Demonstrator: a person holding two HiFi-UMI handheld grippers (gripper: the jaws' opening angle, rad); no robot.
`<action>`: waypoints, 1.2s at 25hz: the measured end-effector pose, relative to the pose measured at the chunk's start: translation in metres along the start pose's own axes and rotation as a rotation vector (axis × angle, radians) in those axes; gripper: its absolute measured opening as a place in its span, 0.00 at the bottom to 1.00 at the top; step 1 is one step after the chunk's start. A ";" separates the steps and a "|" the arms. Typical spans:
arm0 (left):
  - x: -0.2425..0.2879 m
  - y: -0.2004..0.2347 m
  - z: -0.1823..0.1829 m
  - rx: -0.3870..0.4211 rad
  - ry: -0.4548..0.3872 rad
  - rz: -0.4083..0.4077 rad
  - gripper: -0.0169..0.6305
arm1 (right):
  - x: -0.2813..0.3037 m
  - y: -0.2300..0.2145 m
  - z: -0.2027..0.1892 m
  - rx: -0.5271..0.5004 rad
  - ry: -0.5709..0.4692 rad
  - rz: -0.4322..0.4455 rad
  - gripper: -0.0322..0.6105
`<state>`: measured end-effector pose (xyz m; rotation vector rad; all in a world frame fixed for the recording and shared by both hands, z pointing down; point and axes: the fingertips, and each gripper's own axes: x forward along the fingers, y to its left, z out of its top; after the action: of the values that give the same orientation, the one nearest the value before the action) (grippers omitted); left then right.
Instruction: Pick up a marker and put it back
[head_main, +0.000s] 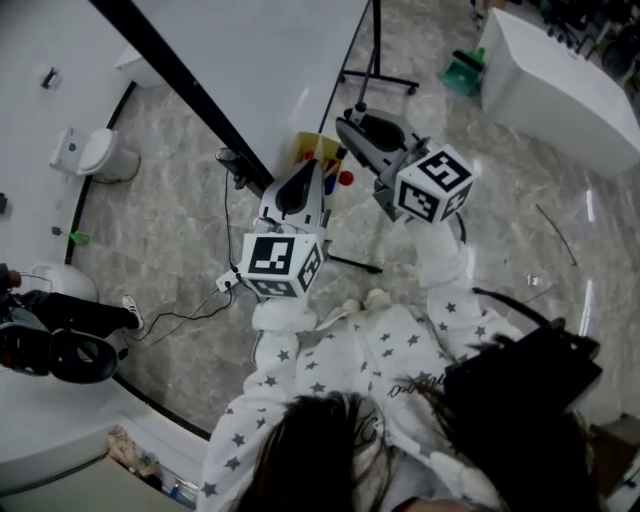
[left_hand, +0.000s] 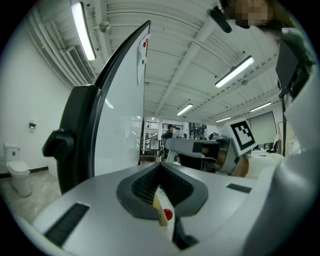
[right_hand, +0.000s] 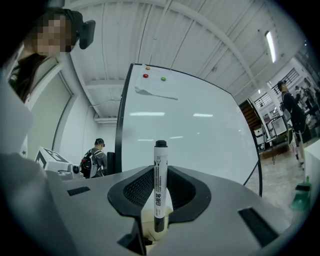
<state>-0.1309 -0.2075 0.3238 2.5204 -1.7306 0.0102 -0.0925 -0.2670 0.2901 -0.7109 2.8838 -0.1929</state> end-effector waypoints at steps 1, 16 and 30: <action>-0.001 0.000 -0.001 -0.001 0.003 0.007 0.03 | 0.003 -0.002 -0.005 0.003 0.010 0.006 0.18; -0.012 -0.030 -0.039 -0.008 0.044 0.030 0.03 | -0.004 -0.007 -0.080 0.031 0.130 0.044 0.18; -0.019 -0.034 -0.048 -0.024 0.048 0.038 0.03 | -0.009 0.004 -0.117 -0.012 0.213 0.073 0.18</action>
<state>-0.1040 -0.1738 0.3688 2.4495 -1.7498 0.0521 -0.1082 -0.2495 0.4054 -0.6207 3.1095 -0.2563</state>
